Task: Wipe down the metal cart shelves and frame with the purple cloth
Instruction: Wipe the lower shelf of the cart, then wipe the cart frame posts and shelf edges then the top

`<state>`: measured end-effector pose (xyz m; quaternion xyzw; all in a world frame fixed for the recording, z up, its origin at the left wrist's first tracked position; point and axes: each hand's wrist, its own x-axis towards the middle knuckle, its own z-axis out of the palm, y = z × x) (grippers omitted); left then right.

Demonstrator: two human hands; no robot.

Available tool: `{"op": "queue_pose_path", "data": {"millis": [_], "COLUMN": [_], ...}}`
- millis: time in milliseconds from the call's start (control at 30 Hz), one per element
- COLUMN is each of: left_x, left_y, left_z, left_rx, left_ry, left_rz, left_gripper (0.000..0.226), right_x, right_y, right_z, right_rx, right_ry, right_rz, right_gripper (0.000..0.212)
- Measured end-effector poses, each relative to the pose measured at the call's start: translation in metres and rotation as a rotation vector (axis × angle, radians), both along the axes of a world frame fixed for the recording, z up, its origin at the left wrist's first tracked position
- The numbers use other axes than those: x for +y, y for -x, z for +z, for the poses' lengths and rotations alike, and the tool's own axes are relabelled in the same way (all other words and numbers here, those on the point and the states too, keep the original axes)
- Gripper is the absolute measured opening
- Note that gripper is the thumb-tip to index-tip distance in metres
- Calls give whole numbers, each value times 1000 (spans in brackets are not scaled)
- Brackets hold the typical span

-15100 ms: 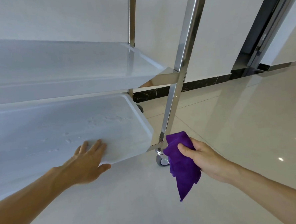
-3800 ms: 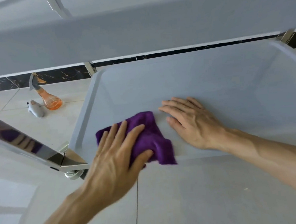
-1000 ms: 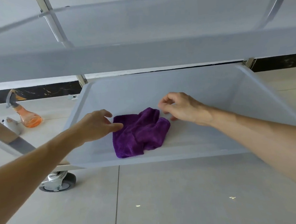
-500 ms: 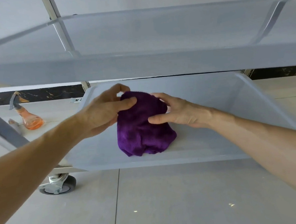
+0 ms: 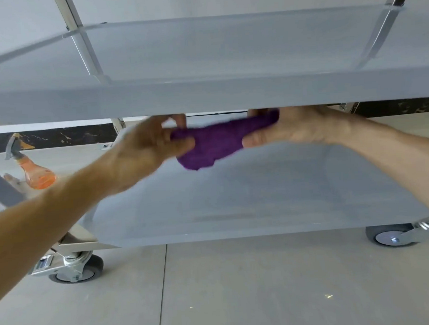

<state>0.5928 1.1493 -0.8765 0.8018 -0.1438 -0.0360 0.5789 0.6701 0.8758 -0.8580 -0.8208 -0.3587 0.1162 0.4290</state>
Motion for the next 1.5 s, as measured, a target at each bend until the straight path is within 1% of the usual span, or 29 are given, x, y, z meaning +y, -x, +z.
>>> {"op": "queue_pose_path", "data": {"millis": [67,100,167,200,233,300,400,433,467,500,533,567,600,667,700,767,800,867,933,967,1000,1100,1167,1233,1267,1333,1400,1433,1500], "left_x": [2,2,0,0,2,4,2,-1,-3,-4,-5,-5,-4,-2,-1,2,5,11,20,23,26,31,27,20,15,1,-16,-26,-52], "left_y": [13,27,45,47,44,29,-1,-10,-17,-22,-23,-22,-19,-12,-9,-6,-6,-7,-5,-4,-2,8,13,17,20,26,36,41,53], "left_z": [-24,-40,-61,-65,-63,-52,-49,-52,-56,-61,-66,-71,-75,-81,-82,-81,-79,-75,-71,-69,-67,-60,-52,-42,-36,-22,-8,1,19], "left_rx": [87,148,155,154,172,166,128,132,121,94,54,9,-19,-20,-10,9,0,-52,-102,-125,-152,-254,-342,-424,-460,-533,-611,-645,-715], "left_ry": [-82,-163,-273,-266,-215,-94,-38,-75,-195,-391,-586,-720,-771,-766,-755,-693,-656,-625,-607,-607,-610,-626,-649,-666,-666,-652,-615,-593,-554], "left_rz": [-123,-190,-247,-245,-209,-83,156,232,287,303,276,219,161,79,65,117,170,263,316,328,331,315,282,242,215,137,33,-20,-123], "left_gripper": [21,23,26,25,22,17,16,17,20,25,31,35,35,31,30,28,25,22,19,17,16,16,17,18,19,20,20,20,20], "right_x": [-4,-10,-14,-16,-19,-20,-14,-10,-6,-2,2,5,9,18,23,34,40,52,59,60,60,59,59,56,53,43,28,18,-6], "right_y": [15,22,37,37,34,25,5,0,-2,-4,-2,1,4,11,13,15,15,17,20,22,24,28,31,35,38,45,56,63,81], "right_z": [-24,-42,-66,-70,-70,-62,-57,-58,-61,-64,-69,-73,-76,-79,-81,-85,-88,-96,-108,-115,-121,-129,-127,-122,-118,-109,-94,-86,-69], "right_rx": [50,132,256,277,302,295,168,133,94,44,-33,-117,-192,-309,-375,-480,-497,-467,-438,-453,-494,-696,-748,-696,-614,-346,-41,77,315], "right_ry": [160,233,296,270,223,114,78,100,151,231,323,401,437,478,533,671,715,756,780,780,767,681,568,479,456,357,142,19,-189], "right_rz": [24,65,126,109,60,-34,-228,-292,-336,-353,-341,-304,-249,-127,-72,8,39,96,136,131,104,11,-8,-49,-84,-165,-235,-269,-332], "right_gripper": [29,31,30,29,27,25,26,25,26,30,37,45,52,66,73,84,85,82,76,73,71,62,53,47,45,38,32,30,33]}}
